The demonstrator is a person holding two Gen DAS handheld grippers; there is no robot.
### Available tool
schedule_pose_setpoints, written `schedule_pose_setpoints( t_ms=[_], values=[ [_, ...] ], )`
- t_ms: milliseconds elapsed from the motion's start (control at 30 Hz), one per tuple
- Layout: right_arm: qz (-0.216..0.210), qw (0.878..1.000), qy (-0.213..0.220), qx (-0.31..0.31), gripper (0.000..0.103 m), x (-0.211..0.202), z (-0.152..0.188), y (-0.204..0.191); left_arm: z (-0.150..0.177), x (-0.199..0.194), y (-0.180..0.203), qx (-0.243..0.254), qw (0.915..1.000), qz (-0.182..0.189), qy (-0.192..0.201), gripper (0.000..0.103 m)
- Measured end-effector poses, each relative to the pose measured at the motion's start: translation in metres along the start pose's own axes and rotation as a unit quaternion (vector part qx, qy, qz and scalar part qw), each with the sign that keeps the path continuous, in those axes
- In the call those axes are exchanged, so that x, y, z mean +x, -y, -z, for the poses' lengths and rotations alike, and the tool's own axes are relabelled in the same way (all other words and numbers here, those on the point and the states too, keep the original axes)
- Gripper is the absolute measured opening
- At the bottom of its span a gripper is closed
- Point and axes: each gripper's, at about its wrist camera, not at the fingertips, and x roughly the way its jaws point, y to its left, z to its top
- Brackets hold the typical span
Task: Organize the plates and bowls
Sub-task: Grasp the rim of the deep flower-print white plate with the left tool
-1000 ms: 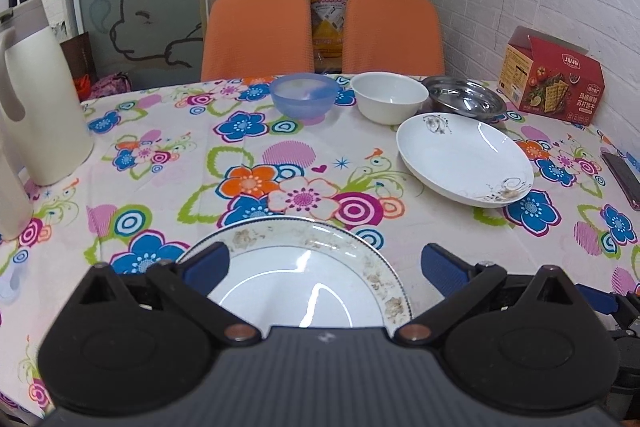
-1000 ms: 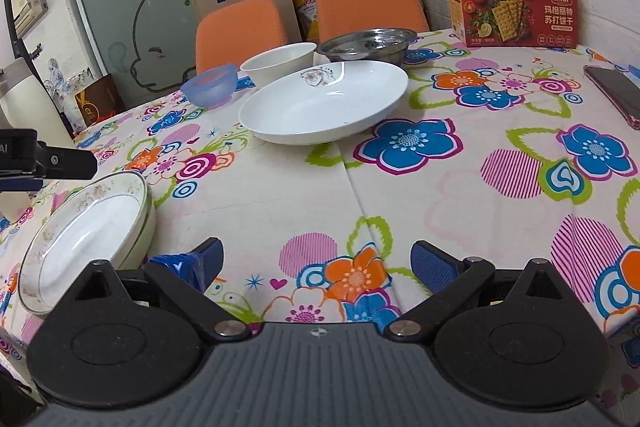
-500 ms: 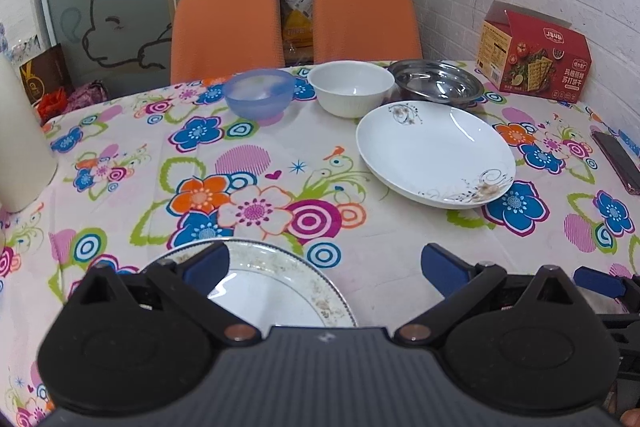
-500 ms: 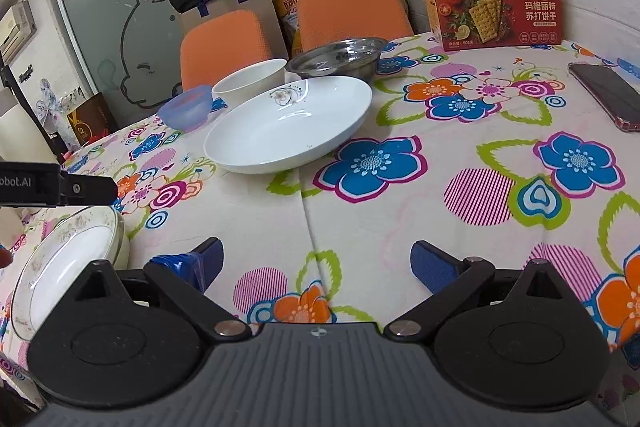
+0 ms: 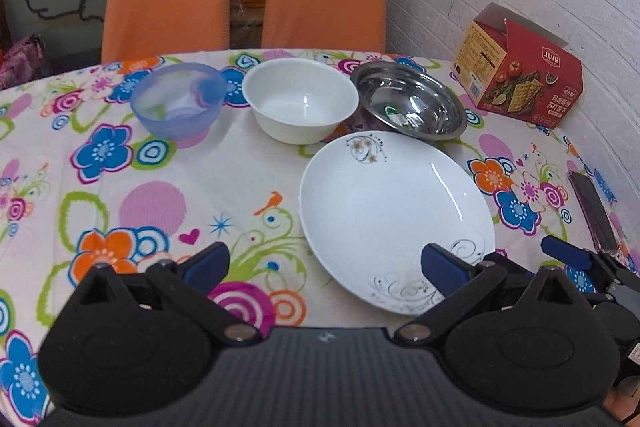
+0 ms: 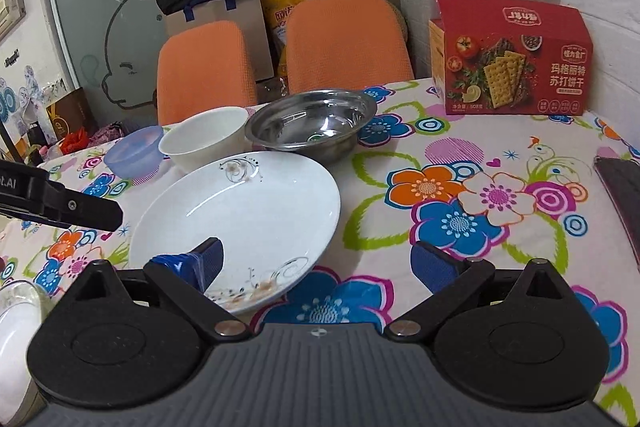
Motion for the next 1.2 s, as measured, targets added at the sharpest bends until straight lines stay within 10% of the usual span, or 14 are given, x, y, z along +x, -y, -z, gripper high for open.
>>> schedule_pose_setpoints(
  t_ms=[433, 833, 1200],
  values=[
    [-0.008, 0.995, -0.067, -0.068, 0.089, 0.059, -0.007, -0.022, -0.027, 0.088, 0.006, -0.001, 0.9966, 0.019, -0.081, 0.087],
    [-0.018, 0.998, -0.051, -0.045, 0.09, 0.056, -0.001, -0.045, -0.017, 0.079, 0.018, 0.033, 0.9978, -0.021, -0.053, 0.055],
    [-0.019, 0.999, -0.014, -0.039, 0.09, 0.008, 0.001, -0.063, -0.005, 0.03, 0.019, 0.027, 0.9992, -0.007, -0.027, 0.055]
  ],
)
